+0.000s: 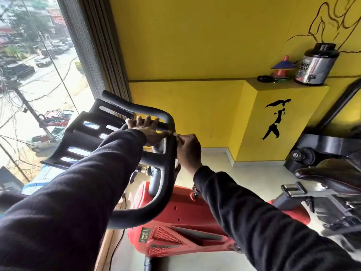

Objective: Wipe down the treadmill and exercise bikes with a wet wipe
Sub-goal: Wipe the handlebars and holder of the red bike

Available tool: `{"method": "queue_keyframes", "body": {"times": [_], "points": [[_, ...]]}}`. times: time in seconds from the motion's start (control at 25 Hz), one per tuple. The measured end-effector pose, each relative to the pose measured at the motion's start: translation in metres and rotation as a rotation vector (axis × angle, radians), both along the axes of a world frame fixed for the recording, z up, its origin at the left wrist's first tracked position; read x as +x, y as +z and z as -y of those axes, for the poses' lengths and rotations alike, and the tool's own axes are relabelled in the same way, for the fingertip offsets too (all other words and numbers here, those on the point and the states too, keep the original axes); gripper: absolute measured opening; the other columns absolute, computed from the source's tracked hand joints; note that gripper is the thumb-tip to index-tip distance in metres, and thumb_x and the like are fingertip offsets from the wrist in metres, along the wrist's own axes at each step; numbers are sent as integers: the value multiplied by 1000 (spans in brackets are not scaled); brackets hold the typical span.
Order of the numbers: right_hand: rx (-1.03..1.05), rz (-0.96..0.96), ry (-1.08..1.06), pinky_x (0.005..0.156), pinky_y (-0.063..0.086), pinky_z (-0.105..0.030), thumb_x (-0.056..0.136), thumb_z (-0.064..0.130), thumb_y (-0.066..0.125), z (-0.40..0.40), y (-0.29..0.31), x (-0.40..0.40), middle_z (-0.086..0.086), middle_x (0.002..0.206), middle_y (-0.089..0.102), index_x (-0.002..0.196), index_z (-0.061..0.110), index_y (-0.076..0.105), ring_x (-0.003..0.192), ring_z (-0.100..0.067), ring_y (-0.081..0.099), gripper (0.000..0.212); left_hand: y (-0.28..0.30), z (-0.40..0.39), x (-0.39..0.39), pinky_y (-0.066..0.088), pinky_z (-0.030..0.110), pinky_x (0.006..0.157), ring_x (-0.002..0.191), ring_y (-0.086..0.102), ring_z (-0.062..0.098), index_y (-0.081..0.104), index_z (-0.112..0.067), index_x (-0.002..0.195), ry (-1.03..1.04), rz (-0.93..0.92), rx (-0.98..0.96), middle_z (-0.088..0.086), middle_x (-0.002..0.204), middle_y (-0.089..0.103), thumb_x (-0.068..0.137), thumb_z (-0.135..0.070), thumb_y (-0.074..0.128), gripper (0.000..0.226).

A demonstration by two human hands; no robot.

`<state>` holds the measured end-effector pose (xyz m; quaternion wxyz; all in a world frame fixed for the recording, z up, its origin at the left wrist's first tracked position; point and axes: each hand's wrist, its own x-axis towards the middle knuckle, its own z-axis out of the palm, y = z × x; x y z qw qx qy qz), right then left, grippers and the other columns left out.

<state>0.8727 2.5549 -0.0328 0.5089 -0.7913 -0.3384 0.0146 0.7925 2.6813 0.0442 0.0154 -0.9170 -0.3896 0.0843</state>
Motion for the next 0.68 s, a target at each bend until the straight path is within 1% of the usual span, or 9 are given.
{"method": "queue_keyframes", "body": {"times": [0.08, 0.16, 0.24, 0.28, 0.36, 0.44, 0.52, 0.6, 0.68], "points": [[40, 66, 45, 67, 34, -22, 99, 23, 52, 15, -5, -9, -9, 85, 60, 91, 9, 71, 80, -16, 53, 25, -1, -3, 2, -9, 62, 115, 150, -13, 30, 3, -33, 157, 2, 0, 11, -1, 166, -8, 85, -85, 18, 90], [86, 126, 93, 71, 41, -24, 97, 18, 56, 27, -7, -9, -9, 91, 64, 103, 8, 72, 84, -17, 59, 20, -1, -6, 6, -6, 62, 115, 150, -8, 31, 6, -35, 156, 11, 3, 15, -1, 165, -2, 84, -86, 18, 89], [18, 55, 84, 79, 47, -28, 97, 20, 54, 7, 3, 12, -12, 100, 68, 108, 10, 72, 95, -22, 63, 23, 2, -6, 10, -2, 60, 116, 150, -3, 31, 10, -37, 156, 22, -6, 14, -1, 164, 3, 83, -87, 18, 89], [-13, -1, 79, 79, 46, -27, 97, 21, 51, -5, 8, 19, -12, 103, 69, 106, 11, 72, 99, -25, 63, 25, 3, -5, 12, -1, 59, 116, 150, -1, 31, 12, -38, 155, 26, -15, 18, 0, 164, 5, 83, -87, 17, 88], [-62, 22, 88, 69, 38, -26, 98, 24, 45, -11, 4, 19, -13, 95, 69, 95, 11, 70, 91, -28, 62, 29, 3, -3, 15, 2, 58, 115, 149, 0, 32, 13, -39, 154, 29, -24, 32, 1, 164, 6, 83, -86, 17, 85], [-11, 127, 138, 66, 37, -27, 100, 24, 45, 8, -7, 13, -11, 85, 63, 91, 11, 68, 77, -20, 56, 28, 2, -3, 17, 1, 58, 114, 150, -1, 33, 16, -39, 154, 37, -22, 32, 3, 164, 5, 83, -86, 17, 84], [40, 157, 198, 67, 37, -24, 100, 21, 50, 21, -10, 19, -8, 84, 61, 94, 11, 70, 73, -12, 51, 23, 1, -5, 19, 1, 58, 113, 149, 0, 33, 20, -38, 153, 55, -18, 33, 5, 164, 6, 83, -86, 16, 84], [24, 71, 196, 68, 37, -24, 99, 21, 50, 2, 1, 33, -11, 85, 66, 90, 10, 71, 77, -19, 58, 25, 1, -6, 22, 2, 57, 113, 149, 2, 33, 22, -37, 152, 64, -17, 32, 6, 163, 8, 83, -86, 15, 84], [43, 40, 149, 76, 42, -23, 98, 19, 49, -9, 6, 28, -11, 95, 68, 103, 10, 72, 91, -21, 61, 26, 0, -4, 24, 3, 56, 112, 149, 5, 32, 24, -37, 151, 62, -20, 45, 6, 162, 11, 84, -85, 15, 83]]}}
